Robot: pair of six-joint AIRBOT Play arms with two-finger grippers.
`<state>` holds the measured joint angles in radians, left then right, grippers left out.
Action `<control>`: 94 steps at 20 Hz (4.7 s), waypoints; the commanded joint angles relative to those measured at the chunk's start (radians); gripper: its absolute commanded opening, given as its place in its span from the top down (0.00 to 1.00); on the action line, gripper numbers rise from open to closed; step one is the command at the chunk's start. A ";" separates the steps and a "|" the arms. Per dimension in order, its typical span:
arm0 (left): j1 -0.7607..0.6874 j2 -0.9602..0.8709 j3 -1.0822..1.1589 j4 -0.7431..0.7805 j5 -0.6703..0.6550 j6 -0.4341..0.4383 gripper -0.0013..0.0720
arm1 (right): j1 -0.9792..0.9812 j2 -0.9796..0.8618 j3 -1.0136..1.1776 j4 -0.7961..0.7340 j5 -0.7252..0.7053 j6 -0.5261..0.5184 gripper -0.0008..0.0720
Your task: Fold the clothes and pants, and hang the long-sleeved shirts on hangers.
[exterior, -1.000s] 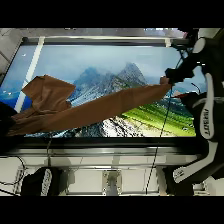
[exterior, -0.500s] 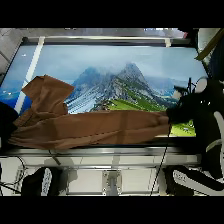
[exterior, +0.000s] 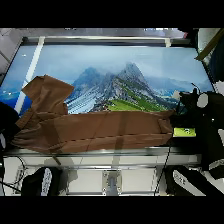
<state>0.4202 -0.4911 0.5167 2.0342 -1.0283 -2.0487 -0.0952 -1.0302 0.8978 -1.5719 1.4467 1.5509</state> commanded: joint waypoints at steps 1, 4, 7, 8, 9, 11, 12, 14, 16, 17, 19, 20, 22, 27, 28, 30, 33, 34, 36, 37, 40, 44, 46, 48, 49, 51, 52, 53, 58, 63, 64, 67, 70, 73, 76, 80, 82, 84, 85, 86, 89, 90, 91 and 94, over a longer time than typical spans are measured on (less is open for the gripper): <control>0.001 0.000 -0.001 0.000 0.005 0.000 0.95 | 0.002 -0.058 0.017 0.068 -0.171 0.032 0.45; 0.001 0.000 -0.001 0.000 0.003 0.001 0.95 | 0.001 -0.189 0.017 0.037 -0.156 0.027 0.45; 0.001 0.000 -0.001 -0.001 0.004 0.000 0.95 | 0.001 -0.257 0.017 0.047 -0.166 0.027 0.45; 0.001 0.000 -0.001 -0.001 0.004 0.000 0.95 | 0.001 -0.271 0.017 0.050 -0.164 0.027 0.45; 0.001 0.000 -0.001 -0.001 0.004 0.000 0.95 | 0.001 -0.283 0.017 0.050 -0.163 0.027 0.45; 0.001 0.000 -0.001 -0.003 0.004 0.000 0.95 | 0.001 -0.294 0.017 0.055 -0.164 0.027 0.45; 0.001 0.000 -0.001 -0.004 0.004 0.000 0.95 | 0.001 -0.299 0.016 0.056 -0.165 0.027 0.45; 0.001 0.000 -0.001 -0.004 0.004 0.000 0.95 | 0.001 -0.311 0.016 0.057 -0.166 0.026 0.45; 0.001 0.000 -0.001 -0.004 0.004 0.000 0.95 | 0.002 -0.331 0.016 0.058 -0.165 0.026 0.45; 0.001 0.000 -0.001 -0.004 0.004 0.000 0.95 | 0.002 -0.342 0.016 0.060 -0.164 0.026 0.45; 0.001 0.000 -0.001 -0.004 0.004 0.000 0.95 | 0.002 -0.362 0.016 0.070 -0.164 0.026 0.45; 0.001 0.000 -0.001 -0.004 0.004 0.000 0.95 | 0.002 -0.369 0.016 0.073 -0.164 0.026 0.49; 0.001 0.000 -0.001 -0.004 0.004 0.000 0.95 | 0.001 -0.374 0.017 0.045 -0.165 0.016 0.96; 0.001 0.000 -0.001 -0.004 0.004 0.000 0.95 | -0.034 -0.323 0.107 -0.121 -0.023 0.000 0.97; 0.001 0.000 -0.001 -0.004 0.004 0.000 0.95 | -0.063 -0.292 0.124 -0.120 -0.019 0.004 0.97; 0.001 0.000 -0.001 -0.004 0.004 0.000 0.95 | -0.128 -0.241 0.121 -0.060 -0.027 0.016 0.59; 0.001 0.000 -0.001 -0.004 0.004 0.000 0.95 | -0.247 -0.238 0.084 0.130 -0.012 -0.008 0.07; 0.001 0.000 -0.001 -0.004 0.003 0.000 0.95 | -0.283 -0.238 0.057 0.205 -0.025 -0.046 0.07; 0.001 0.000 -0.001 -0.004 0.003 0.000 0.95 | -0.346 -0.238 -0.013 0.322 -0.073 -0.130 0.08; 0.001 0.000 -0.001 -0.004 0.004 0.000 0.95 | -0.364 -0.238 -0.048 0.359 -0.114 -0.159 0.13; 0.001 0.000 -0.001 -0.004 0.004 0.000 0.95 | -0.365 -0.238 -0.117 0.367 -0.241 -0.186 0.23; 0.001 0.000 -0.001 -0.007 0.004 0.000 0.95 | -0.365 -0.282 -0.127 0.370 -0.288 -0.201 0.23; 0.001 0.000 -0.001 -0.022 0.004 0.000 0.95 | -0.365 -0.314 -0.127 0.380 -0.288 -0.206 0.23; 0.001 0.000 -0.001 -0.022 0.005 0.000 0.95 | -0.365 -0.322 -0.127 0.452 -0.288 -0.259 0.65; 0.001 0.000 -0.001 -0.017 0.008 0.000 0.95 | -0.365 -0.322 -0.124 0.502 -0.278 -0.277 0.96; 0.001 0.000 0.005 -0.016 0.009 0.000 0.95 | -0.365 -0.322 -0.090 0.541 -0.201 -0.319 0.96; 0.002 0.000 0.006 -0.014 0.013 0.000 0.95 | -0.366 -0.320 -0.058 0.532 -0.142 -0.319 0.97; 0.002 0.000 0.010 -0.008 0.015 0.000 0.95 | -0.366 -0.308 -0.025 0.508 -0.092 -0.318 0.97; 0.156 0.000 0.019 0.016 0.045 0.000 0.95 | -0.367 -0.122 0.138 0.199 0.019 -0.276 0.97; 0.358 -0.002 0.011 0.000 0.053 0.010 0.95 | -0.447 0.068 -0.053 0.076 0.027 -0.197 0.97; 0.369 -0.005 0.003 0.000 0.050 0.030 0.95 | -0.480 0.102 -0.130 0.074 0.025 -0.198 0.97; 0.369 -0.011 -0.034 -0.014 0.014 0.080 0.95 | -0.595 0.198 -0.336 0.071 0.028 -0.198 0.97; 0.369 -0.012 -0.065 -0.023 0.010 0.094 0.95 | -0.660 0.255 -0.425 0.075 0.053 -0.198 0.93; 0.364 -0.011 -0.056 -0.027 0.019 0.094 0.69 | -0.663 0.259 -0.387 0.142 0.061 -0.197 0.32; 0.352 -0.014 0.041 -0.065 0.053 0.124 0.45 | -0.663 0.258 -0.220 0.314 0.040 -0.192 0.32; 0.352 -0.187 0.224 -0.392 0.199 0.386 0.49 | -0.608 0.245 -0.001 0.600 -0.202 -0.175 0.39; 0.352 -0.403 0.323 -0.496 0.166 0.441 0.42 | -0.505 0.193 0.063 0.607 -0.238 -0.165 0.39; 0.352 -0.618 0.432 -0.554 0.089 0.441 0.20 | -0.370 0.114 0.110 0.628 -0.223 -0.122 0.39; 0.352 -0.715 0.486 -0.567 0.047 0.442 0.20 | -0.298 0.072 0.127 0.657 -0.226 -0.122 0.39; 0.352 -0.791 0.531 -0.569 0.012 0.442 0.20 | -0.220 0.024 0.143 0.687 -0.235 -0.118 0.39; 0.352 -0.932 0.636 -0.569 -0.029 0.492 0.13 | 0.047 -0.177 0.220 0.716 -0.319 -0.059 0.39; 0.352 -0.948 0.659 -0.569 -0.020 0.498 0.13 | 0.140 -0.268 0.264 0.724 -0.346 -0.046 0.39; 0.352 -0.956 0.674 -0.570 -0.001 0.502 0.13 | 0.220 -0.360 0.311 0.738 -0.371 -0.046 0.39; 0.332 -0.964 0.685 -0.584 0.005 0.601 0.13 | 0.432 -0.681 0.526 0.841 -0.432 -0.048 0.38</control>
<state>0.7658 -1.4120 1.1660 1.4712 -1.0180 -1.5337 0.1337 -1.4532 1.2617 -0.8265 1.0882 1.4879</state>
